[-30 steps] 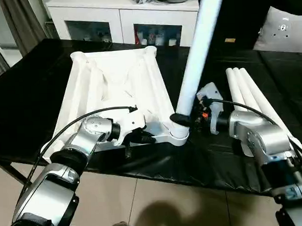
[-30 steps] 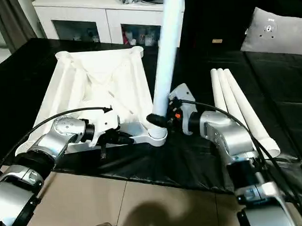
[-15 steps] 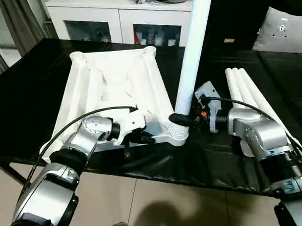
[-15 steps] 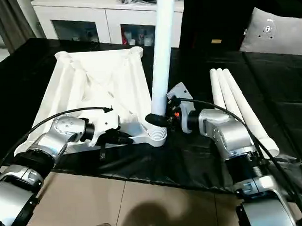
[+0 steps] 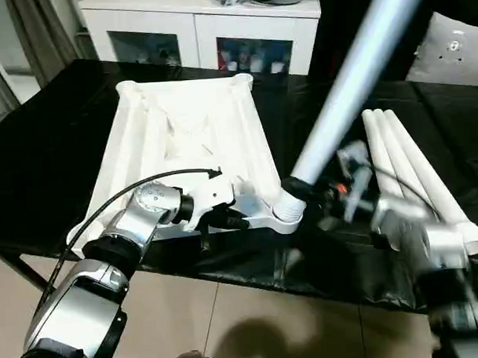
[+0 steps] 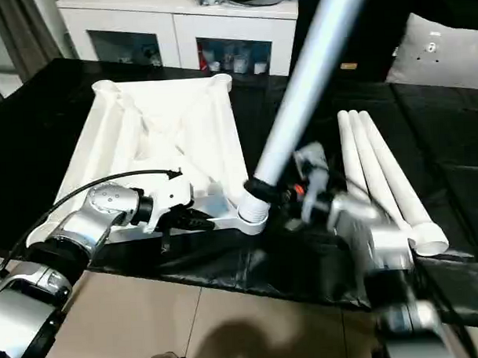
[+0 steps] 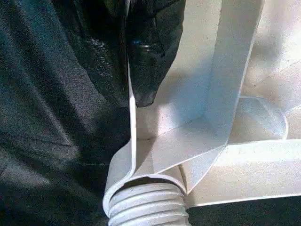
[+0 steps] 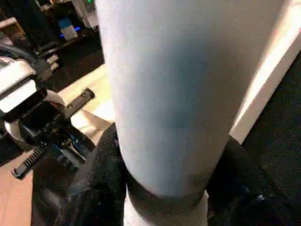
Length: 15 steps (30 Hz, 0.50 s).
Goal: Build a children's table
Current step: Insert table leg to table base
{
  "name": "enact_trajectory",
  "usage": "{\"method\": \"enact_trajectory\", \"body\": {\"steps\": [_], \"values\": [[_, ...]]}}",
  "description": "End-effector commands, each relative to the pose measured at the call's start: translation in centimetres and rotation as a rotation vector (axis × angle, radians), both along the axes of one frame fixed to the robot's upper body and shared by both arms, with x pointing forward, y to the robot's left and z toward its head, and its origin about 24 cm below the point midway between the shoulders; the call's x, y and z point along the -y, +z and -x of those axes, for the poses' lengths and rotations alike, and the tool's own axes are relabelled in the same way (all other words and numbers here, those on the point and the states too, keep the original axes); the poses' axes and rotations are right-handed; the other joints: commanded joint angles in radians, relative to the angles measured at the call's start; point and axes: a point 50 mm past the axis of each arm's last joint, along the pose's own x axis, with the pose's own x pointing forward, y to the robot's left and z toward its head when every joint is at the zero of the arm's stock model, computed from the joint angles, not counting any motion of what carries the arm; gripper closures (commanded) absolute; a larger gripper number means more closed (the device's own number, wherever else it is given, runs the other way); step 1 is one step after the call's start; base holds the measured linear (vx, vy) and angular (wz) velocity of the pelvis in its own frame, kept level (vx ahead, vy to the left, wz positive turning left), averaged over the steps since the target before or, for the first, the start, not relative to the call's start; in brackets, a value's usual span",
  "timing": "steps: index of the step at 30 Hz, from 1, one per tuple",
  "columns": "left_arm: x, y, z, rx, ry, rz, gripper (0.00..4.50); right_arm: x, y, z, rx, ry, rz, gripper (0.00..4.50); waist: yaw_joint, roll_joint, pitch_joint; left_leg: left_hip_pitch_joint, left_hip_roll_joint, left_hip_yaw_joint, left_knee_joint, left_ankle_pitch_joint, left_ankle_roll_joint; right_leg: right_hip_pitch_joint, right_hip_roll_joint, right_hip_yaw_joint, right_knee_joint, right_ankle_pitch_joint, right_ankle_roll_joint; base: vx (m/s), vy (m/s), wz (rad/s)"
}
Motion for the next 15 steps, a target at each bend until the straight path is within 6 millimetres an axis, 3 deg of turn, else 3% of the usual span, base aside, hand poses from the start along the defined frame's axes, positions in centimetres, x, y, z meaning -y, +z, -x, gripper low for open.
{"method": "enact_trajectory", "body": {"steps": [1, 4, 9, 15], "values": [[-0.1, 0.5, -0.3, 0.031, 0.019, 0.02, 4.5, 0.8, -2.6, 0.9, -0.076, -0.042, 0.146, 2.62, 0.0, 0.004, -0.068, 0.026, 0.033, -0.002, -0.073, -0.257, -0.014, 0.037, -0.077, 0.035, -0.087, -0.068, -0.243, 0.0, 0.0, 0.0], [0.0, 0.5, -0.3, 0.033, 0.021, 0.02, 4.5, 0.3, -2.6, 1.1, -0.029, -0.014, 0.206, 2.62, -0.003, 0.004, -0.065, 0.027, 0.032, -0.004, -0.077, -0.28, -0.022, 0.036, -0.078, 0.038, -0.093, -0.13, -0.23, 0.0, 0.0, 0.0], [0.1, 0.5, -0.2, 0.036, 0.006, 0.011, 4.5, -0.2, -2.6, 1.2, -0.017, 0.035, 0.251, 2.62, -0.007, 0.005, -0.065, 0.026, 0.033, -0.006, -0.08, -0.289, -0.021, 0.036, -0.076, 0.037, -0.092, -0.116, -0.231, 0.0, 0.0, 0.0], [-0.4, 0.9, -0.4, 0.047, -0.026, -0.036, 4.5, -0.6, -3.4, 1.2, -0.039, 0.14, 0.37, 2.62, -0.014, 0.006, -0.056, 0.032, 0.032, -0.007, -0.085, -0.356, -0.031, 0.032, -0.078, 0.039, -0.102, -0.225, -0.22, 0.0, 0.0, 0.0]]}}
